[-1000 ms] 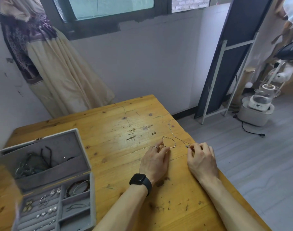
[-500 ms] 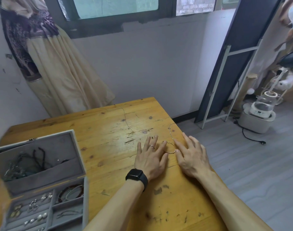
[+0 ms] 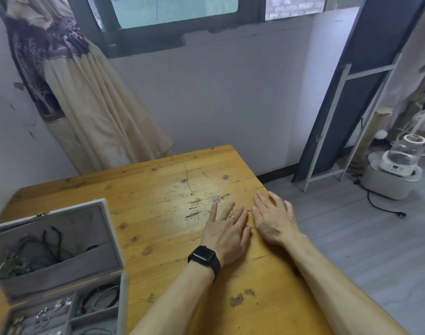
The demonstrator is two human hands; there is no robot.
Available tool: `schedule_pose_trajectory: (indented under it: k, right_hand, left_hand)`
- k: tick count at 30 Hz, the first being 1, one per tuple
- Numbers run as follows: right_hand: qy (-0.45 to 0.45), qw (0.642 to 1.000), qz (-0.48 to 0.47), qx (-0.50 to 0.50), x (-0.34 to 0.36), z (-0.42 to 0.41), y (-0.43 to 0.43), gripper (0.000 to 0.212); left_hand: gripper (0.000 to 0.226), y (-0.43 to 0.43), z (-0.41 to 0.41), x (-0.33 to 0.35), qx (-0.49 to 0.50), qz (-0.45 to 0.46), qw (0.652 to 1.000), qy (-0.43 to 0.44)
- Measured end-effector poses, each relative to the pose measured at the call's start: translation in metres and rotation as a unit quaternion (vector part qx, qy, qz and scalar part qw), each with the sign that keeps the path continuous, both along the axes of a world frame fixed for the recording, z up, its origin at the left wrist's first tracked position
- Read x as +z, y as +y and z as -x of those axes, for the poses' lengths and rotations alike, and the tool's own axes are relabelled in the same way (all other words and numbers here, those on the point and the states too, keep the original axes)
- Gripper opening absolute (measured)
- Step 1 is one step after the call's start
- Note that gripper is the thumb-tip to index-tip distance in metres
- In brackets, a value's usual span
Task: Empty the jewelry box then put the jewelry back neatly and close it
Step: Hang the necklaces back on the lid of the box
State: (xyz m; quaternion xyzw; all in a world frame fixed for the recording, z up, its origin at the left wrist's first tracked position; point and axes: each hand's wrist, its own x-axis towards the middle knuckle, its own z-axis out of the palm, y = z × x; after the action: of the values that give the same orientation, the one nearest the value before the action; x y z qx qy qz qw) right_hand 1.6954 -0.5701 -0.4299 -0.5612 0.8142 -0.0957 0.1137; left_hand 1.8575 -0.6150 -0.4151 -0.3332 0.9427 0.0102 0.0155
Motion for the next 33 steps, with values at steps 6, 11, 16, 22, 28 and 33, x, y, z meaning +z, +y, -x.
schedule_pose_trajectory:
  k: [6,11,16,22,28,33]
  right_hand:
    - [-0.038,0.998,0.036,-0.016,0.002,0.003,-0.013,0.059]
    - [-0.128,0.975,0.171,-0.059,0.006,0.005,0.014,0.051]
    - [-0.064,0.982,0.156,-0.080,0.002,-0.010,0.064,0.050]
    - [-0.012,0.992,0.105,-0.072,-0.005,-0.019,0.076,0.056]
    - [-0.002,0.991,0.109,-0.075,-0.007,-0.020,0.074,0.057]
    - [-0.012,0.989,0.126,-0.073,-0.010,-0.020,0.076,0.055]
  left_hand:
    - [0.059,0.002,-0.003,-0.001,0.003,-0.012,0.999,0.043]
    - [0.056,-0.004,-0.018,0.000,0.059,-0.003,0.994,0.091]
    - [0.061,-0.006,-0.032,-0.002,0.077,-0.020,0.994,0.073]
    - [0.059,-0.012,-0.024,-0.004,0.052,-0.020,0.998,0.019]
    - [0.060,-0.023,-0.013,-0.005,0.056,-0.040,0.997,0.020]
    - [0.059,-0.024,-0.011,-0.008,0.068,-0.063,0.995,0.038]
